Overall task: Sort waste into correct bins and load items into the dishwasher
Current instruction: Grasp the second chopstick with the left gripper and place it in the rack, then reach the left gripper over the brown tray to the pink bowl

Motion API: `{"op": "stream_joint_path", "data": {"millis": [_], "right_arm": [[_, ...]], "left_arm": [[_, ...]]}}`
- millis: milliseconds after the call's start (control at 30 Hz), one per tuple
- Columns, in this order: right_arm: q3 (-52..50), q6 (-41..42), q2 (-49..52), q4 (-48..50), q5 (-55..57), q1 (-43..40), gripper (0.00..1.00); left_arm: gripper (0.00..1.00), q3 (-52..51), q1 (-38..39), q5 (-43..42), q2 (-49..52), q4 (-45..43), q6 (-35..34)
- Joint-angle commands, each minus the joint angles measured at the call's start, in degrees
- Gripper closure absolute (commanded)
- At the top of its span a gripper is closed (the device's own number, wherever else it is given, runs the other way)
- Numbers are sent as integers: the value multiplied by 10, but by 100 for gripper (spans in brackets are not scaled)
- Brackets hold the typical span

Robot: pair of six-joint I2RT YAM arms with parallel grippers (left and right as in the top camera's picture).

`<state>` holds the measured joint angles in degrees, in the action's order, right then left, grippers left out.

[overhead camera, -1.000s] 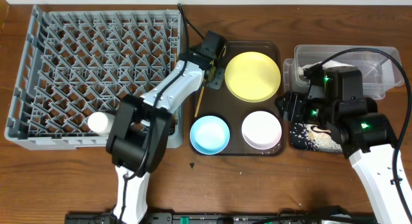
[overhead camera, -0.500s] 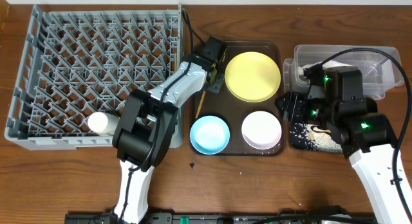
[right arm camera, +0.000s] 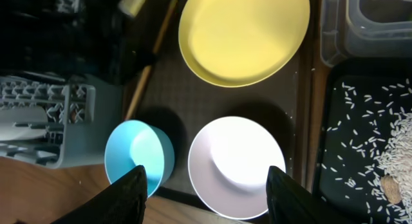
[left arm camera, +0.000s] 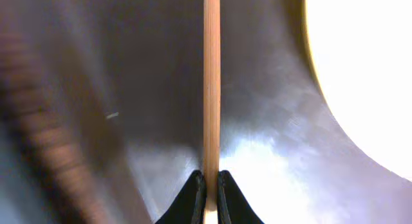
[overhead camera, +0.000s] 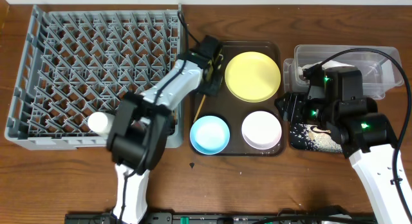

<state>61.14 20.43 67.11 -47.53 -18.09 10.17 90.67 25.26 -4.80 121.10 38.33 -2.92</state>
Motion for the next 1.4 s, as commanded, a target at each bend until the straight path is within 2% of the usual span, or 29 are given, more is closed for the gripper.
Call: {"op": "stream_joint_path", "data": {"millis": [0, 100, 200, 333, 433, 600, 733, 767, 800, 867, 900, 1133, 1367], "right_arm": [[3, 5, -1, 0, -8, -3, 43], [3, 5, -1, 0, -8, -3, 43], [3, 5, -1, 1, -8, -3, 43], [3, 5, -1, 2, -8, -3, 42], [3, 5, -1, 2, -8, -3, 42], [3, 6, -1, 4, -8, -3, 42], [3, 5, -1, 4, -8, -4, 43], [3, 5, -1, 4, -8, -3, 42], [3, 5, -1, 4, -8, -3, 42], [3, 5, -1, 4, -8, -3, 42], [3, 5, -1, 5, -8, -3, 42], [3, 1, -1, 30, -6, -3, 41], [3, -19, -1, 46, -6, -3, 35]], "left_arm": [[92, 20, -10, -6, -112, 19, -5], [92, 20, -17, 10, -165, 56, -5], [92, 19, -28, 62, -193, 103, -11], [91, 7, -54, 116, -188, 130, -75], [91, -16, -78, 111, -174, 112, -103], [90, -26, -95, 67, -139, 95, -77], [87, -26, -94, 68, -121, 94, -72], [85, -26, -94, 68, -122, 94, -72], [78, -23, -94, 67, -126, 97, -72], [54, -12, -94, 67, -138, 111, -72], [51, -5, -94, 67, -148, 122, -73], [45, 7, -94, 63, -266, 189, -73], [28, 7, -94, 63, -425, 256, -72]]}}
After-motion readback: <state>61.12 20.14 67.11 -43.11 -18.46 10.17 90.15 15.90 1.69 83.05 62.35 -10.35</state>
